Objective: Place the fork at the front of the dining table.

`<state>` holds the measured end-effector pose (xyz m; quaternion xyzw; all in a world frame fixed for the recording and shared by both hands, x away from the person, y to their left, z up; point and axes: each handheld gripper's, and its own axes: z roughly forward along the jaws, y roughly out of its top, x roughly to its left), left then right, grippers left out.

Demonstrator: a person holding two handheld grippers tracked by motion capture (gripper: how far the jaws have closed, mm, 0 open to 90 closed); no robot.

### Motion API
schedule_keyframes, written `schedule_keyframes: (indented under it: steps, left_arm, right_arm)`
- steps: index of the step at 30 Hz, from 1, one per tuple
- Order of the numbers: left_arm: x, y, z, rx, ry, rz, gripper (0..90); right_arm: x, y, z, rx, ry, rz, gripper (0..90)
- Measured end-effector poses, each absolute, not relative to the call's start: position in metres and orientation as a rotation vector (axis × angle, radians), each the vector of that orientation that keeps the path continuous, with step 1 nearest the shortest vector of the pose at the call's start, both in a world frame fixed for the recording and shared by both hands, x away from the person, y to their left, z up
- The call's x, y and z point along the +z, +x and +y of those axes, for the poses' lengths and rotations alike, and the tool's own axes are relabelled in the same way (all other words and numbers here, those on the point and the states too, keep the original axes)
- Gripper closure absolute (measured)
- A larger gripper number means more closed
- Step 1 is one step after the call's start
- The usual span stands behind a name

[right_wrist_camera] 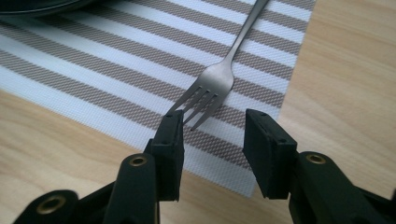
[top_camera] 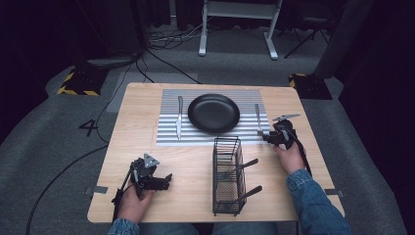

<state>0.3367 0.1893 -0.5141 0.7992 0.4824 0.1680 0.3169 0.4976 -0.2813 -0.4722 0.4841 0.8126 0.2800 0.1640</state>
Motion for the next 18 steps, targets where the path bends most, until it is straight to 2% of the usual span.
schedule_keyframes:
  steps: [8, 18]
  left_arm:
    - [-0.514, 0.337, 0.189, 0.442, 2.103, 1.270, 2.9]
    - [-0.514, 0.337, 0.189, 0.442, 2.102, 1.270, 2.8]
  right_arm:
    - [-0.472, 0.515, -0.286, 0.776, 1.412, 2.278, 59.0]
    - [-0.470, 0.515, -0.285, 0.781, 1.417, 2.274, 57.6]
